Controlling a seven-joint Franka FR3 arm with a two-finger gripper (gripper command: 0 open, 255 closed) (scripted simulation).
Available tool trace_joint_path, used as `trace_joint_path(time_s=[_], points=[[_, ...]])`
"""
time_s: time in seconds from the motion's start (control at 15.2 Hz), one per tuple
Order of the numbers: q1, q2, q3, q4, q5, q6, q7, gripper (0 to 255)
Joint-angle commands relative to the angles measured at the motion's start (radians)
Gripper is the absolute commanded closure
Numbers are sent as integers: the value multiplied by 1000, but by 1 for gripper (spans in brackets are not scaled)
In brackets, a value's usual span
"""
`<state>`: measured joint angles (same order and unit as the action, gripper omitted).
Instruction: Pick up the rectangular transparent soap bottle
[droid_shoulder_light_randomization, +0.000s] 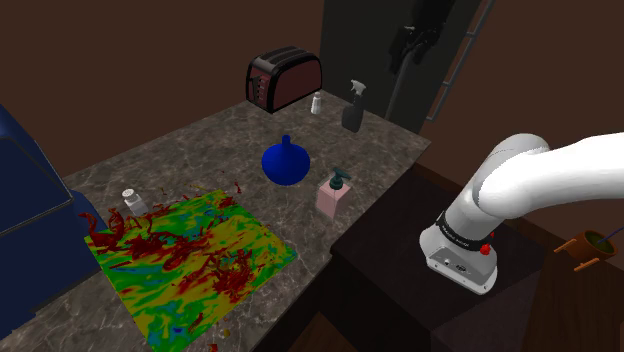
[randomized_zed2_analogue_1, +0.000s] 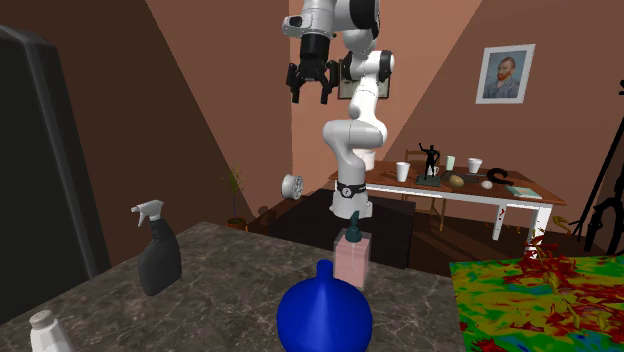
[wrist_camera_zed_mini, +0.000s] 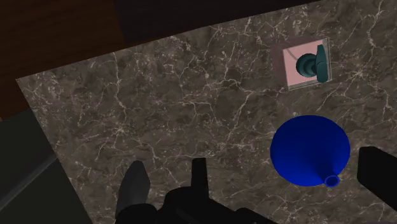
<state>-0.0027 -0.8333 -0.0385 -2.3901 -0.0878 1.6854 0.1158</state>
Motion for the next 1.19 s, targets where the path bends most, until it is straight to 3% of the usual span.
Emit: trace_joint_path(time_s=[0.0,0.59,1.12], points=[[0,0,0,0,0,0,0,0],[65,67,46,-218,64,238,31,0],[137,222,95,-349,130,485,52,0]])
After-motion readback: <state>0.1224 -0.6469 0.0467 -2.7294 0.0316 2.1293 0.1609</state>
